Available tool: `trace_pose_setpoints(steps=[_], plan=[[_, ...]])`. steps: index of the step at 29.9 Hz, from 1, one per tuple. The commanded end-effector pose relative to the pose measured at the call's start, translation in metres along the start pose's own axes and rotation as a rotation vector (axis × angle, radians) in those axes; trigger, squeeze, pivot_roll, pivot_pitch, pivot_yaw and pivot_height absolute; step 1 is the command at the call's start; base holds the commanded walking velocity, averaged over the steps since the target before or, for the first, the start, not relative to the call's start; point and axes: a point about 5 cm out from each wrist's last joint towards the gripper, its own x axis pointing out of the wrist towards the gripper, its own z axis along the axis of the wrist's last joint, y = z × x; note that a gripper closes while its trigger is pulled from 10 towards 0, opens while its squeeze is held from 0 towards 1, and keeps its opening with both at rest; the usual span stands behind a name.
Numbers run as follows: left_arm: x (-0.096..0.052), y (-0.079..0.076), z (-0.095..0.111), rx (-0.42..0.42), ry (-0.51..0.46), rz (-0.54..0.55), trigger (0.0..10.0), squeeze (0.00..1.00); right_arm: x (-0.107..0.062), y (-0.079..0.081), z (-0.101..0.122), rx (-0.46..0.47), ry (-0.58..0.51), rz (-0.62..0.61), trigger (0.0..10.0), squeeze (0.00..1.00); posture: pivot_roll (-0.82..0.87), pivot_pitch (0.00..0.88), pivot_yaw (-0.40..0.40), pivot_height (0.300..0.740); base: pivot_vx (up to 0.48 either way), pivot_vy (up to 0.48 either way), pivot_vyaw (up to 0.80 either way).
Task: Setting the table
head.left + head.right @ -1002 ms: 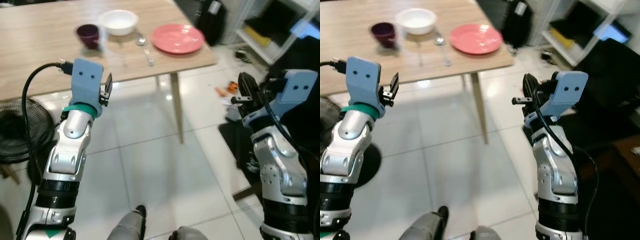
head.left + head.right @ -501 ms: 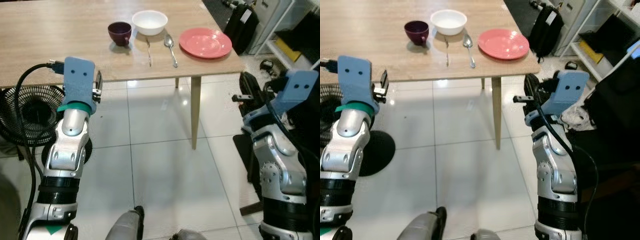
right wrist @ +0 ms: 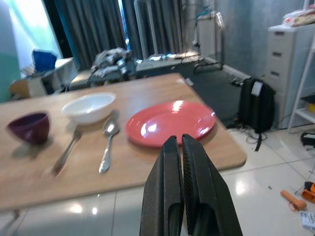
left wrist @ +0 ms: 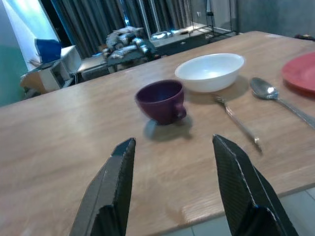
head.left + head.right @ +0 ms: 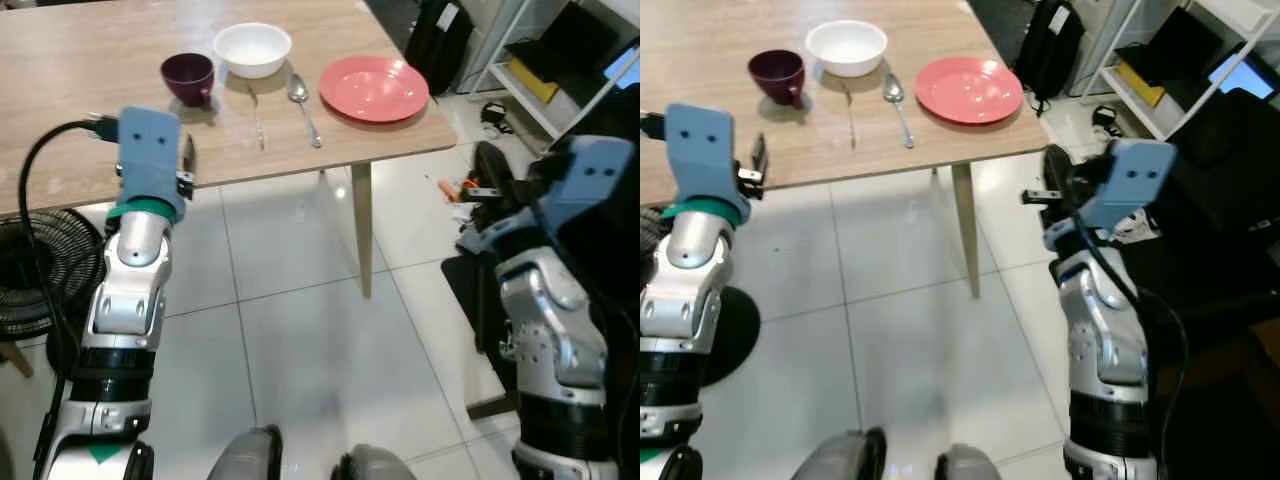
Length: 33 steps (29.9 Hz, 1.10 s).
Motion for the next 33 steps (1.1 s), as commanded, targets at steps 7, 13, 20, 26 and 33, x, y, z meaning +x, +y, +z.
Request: trace_pose_setpoints(steps=[7,13,20,26,33], plan=[[0.001,-0.001,-0.001,0.011,0.001,0.005,10.0,0.00,-0.002,-0.005,-0.002,-0.007,0.005,-0.018,10.0,0.00,0.06,0.005,0.039,0.740,0.458,0.000,0.00],[0.002,-0.001,0.000,0.012,0.001,0.003,10.0,0.00,-0.001,-0.005,-0.002,-0.007,0.004,-0.021,10.0,0.00,0.06,0.008,0.038,0.740,0.458,0.000,0.00],[0.002,-0.003,-0.002,0.010,0.011,-0.014,10.0,0.00,-0.001,-0.006,-0.003,-0.015,0.006,-0.022,10.0,0.00,0.06,0.008,0.039,0.740,0.442,0.000,0.00],[0.000,-0.015,-0.005,0.020,0.016,-0.096,10.0,0.00,-0.002,-0.008,-0.004,-0.045,0.011,-0.028,10.0,0.00,0.05,0.009,0.041,0.740,0.124,0.000,0.00],[-0.004,-0.031,-0.015,-0.065,-0.014,-0.138,10.0,0.00,0.002,0.013,-0.012,-0.200,0.016,0.104,10.0,0.00,0.04,0.018,0.026,0.740,0.000,0.000,0.00]])
